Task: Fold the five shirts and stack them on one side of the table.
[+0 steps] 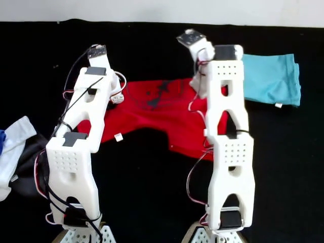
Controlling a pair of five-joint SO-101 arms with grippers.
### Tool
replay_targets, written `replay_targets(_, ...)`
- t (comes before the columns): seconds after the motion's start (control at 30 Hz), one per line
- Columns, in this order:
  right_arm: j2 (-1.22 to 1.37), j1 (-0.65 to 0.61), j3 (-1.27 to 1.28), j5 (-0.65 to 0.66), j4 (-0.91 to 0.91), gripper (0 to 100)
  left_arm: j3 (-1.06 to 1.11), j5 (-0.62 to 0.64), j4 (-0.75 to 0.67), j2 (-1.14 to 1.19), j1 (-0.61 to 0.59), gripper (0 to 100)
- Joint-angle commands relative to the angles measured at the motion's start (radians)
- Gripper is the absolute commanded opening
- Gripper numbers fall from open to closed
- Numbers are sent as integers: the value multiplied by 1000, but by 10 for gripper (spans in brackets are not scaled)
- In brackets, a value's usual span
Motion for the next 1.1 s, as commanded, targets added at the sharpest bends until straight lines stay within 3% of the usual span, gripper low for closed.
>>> replay_targets(0.0,-285,-84,337,-12,12,169,-16,5,2,4,7,8)
replay_targets(0.17,-490,-160,846,127,-25,175,-16,5,2,4,7,8)
replay_targets(0.37,-513,-202,1119,187,-189,302,-16,5,2,4,7,8)
replay_targets(0.6,-510,-211,1187,198,-326,299,-16,5,2,4,7,8)
replay_targets(1.07,-298,-217,1178,198,-320,299,-16,5,2,4,7,8)
